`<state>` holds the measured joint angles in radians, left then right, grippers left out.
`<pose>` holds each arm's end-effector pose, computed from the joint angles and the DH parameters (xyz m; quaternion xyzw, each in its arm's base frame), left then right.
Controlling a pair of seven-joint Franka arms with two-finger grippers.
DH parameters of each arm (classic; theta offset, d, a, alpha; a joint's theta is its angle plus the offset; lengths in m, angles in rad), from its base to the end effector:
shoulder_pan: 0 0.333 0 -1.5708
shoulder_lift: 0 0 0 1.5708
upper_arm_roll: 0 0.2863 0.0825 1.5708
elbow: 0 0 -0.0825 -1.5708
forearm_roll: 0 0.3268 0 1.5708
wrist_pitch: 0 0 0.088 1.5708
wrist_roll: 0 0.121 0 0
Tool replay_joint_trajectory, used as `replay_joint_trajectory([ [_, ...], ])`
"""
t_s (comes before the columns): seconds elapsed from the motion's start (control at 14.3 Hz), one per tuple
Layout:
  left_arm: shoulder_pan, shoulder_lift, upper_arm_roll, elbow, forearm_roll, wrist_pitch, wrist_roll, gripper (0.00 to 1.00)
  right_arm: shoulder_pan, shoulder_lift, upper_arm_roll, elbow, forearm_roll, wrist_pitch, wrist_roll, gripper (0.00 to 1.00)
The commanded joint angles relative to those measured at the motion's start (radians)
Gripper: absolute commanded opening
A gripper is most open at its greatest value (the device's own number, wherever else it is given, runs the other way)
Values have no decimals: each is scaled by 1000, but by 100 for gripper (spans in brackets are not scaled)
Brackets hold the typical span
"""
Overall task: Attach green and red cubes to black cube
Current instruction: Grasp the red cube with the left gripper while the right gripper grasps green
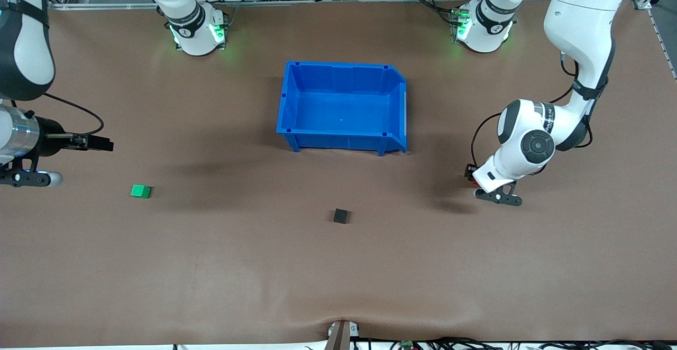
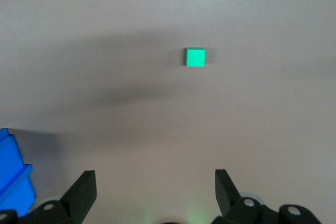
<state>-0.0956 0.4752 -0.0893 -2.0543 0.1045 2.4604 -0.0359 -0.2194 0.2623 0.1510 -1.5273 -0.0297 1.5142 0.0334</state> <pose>0.5303 -0.0983 0.2040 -0.9931 0.1116 0.0315 0.0145 0.5402 -0.0484 0.4587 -0.9895 0.0491 0.1357 0.0072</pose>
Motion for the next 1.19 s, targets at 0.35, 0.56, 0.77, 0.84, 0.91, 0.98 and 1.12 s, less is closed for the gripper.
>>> replay_joint_trajectory([
  [0.35,-16,13,3,14,32,0,28,57,-52,69,18,16,2,-14,8,100],
  [0.56,-18,14,3,14,32,0,31,46,-43,150,18,24,-18,39,-1,100],
  [0.77,-18,14,2,14,32,0,31,0,-49,260,18,16,-27,200,3,100],
  [0.84,-16,14,2,14,32,0,25,0,-55,300,18,15,-29,262,2,100],
  [0.91,-16,13,2,14,32,0,19,0,-57,333,15,15,-32,321,-3,100],
  [0.98,-15,11,2,14,32,0,17,0,-69,366,10,15,-39,363,3,100],
  [1.12,-3,5,2,16,29,-1,10,0,-72,423,8,15,-41,405,5,100],
])
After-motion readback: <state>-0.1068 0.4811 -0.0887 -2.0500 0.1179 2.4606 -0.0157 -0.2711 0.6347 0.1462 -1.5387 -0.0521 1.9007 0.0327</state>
